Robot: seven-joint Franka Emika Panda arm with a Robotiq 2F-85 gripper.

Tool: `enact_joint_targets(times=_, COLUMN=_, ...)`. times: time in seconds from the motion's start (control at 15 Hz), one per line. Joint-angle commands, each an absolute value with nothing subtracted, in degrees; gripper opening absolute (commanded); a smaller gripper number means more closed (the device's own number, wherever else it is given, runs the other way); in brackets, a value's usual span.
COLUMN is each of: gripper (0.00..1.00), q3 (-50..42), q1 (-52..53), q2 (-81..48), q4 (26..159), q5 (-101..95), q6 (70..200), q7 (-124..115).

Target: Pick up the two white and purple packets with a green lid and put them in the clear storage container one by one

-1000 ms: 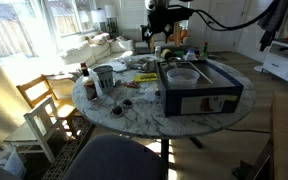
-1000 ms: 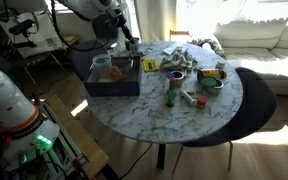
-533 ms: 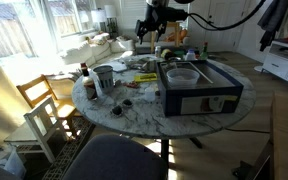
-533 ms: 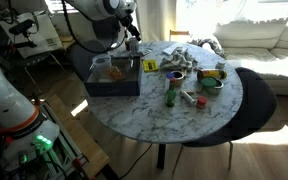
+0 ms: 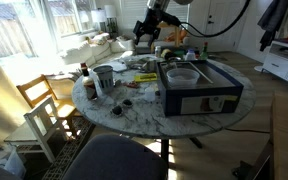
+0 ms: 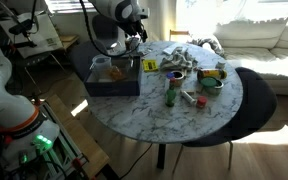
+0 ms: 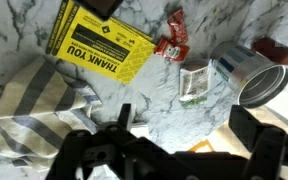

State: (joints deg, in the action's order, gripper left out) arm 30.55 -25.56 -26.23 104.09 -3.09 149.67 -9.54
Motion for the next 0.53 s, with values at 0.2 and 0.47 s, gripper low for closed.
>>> enact_joint_targets(times=0.2, gripper=1.00, q3=26.4, q1=-23.6, q2=-40.8, q4=82.6, q5=13.2, q6=128.4, q7=11.1)
enact_joint_targets(times=0.47, gripper=1.00, q3=19.8, q1=-16.6, q2=-47.8, q4=71.7, q5=20.5, q6=119.9, q7=10.9)
